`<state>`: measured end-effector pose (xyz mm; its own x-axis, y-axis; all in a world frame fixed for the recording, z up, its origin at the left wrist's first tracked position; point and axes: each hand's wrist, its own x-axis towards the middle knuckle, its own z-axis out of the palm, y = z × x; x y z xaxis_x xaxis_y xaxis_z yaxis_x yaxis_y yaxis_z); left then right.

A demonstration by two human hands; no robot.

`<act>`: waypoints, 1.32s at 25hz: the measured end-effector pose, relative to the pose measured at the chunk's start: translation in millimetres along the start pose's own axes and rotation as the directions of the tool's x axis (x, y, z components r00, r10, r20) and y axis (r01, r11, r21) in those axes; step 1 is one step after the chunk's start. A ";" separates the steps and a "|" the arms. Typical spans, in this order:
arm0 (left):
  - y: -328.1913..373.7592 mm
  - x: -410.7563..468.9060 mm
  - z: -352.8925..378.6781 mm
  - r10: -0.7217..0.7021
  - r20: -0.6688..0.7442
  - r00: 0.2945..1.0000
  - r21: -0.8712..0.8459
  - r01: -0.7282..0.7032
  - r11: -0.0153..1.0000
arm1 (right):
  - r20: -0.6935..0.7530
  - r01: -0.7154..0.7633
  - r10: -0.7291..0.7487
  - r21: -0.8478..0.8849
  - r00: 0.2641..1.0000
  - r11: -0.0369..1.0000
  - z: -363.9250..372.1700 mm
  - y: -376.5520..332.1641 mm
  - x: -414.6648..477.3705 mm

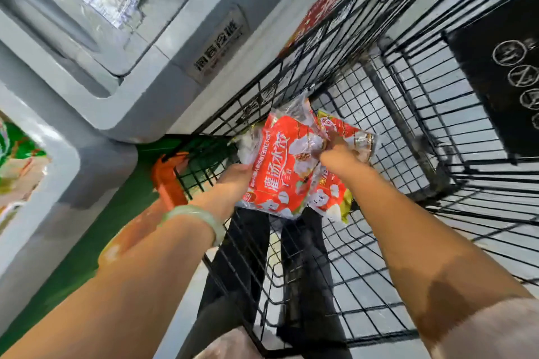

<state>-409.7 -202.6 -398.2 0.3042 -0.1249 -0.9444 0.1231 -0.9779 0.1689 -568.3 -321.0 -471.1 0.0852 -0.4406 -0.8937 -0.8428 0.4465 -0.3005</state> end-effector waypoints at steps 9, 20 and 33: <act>-9.2 -15.5 8.9 -0.023 -0.039 0.999 -0.233 0.014 0.972 | 0.096 0.174 -0.150 -0.347 0.984 0.922 7.7 18.6 -34.9; -45.5 -132.6 -28.8 0.073 0.047 0.996 -0.544 -0.036 0.839 | 0.081 0.019 -0.042 0.270 0.996 0.963 -2.3 4.3 -151.2; -191.8 -222.3 -139.3 0.224 0.090 0.970 -0.485 -0.154 0.861 | 0.130 0.108 -0.249 0.649 0.960 0.753 44.3 -61.2 -358.0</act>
<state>-369.4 36.1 -181.4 0.2379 -0.3551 -0.9041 0.5171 -0.7416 0.4274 -523.7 -156.1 -147.6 0.3606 -0.4331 -0.8261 -0.2803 0.7944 -0.5389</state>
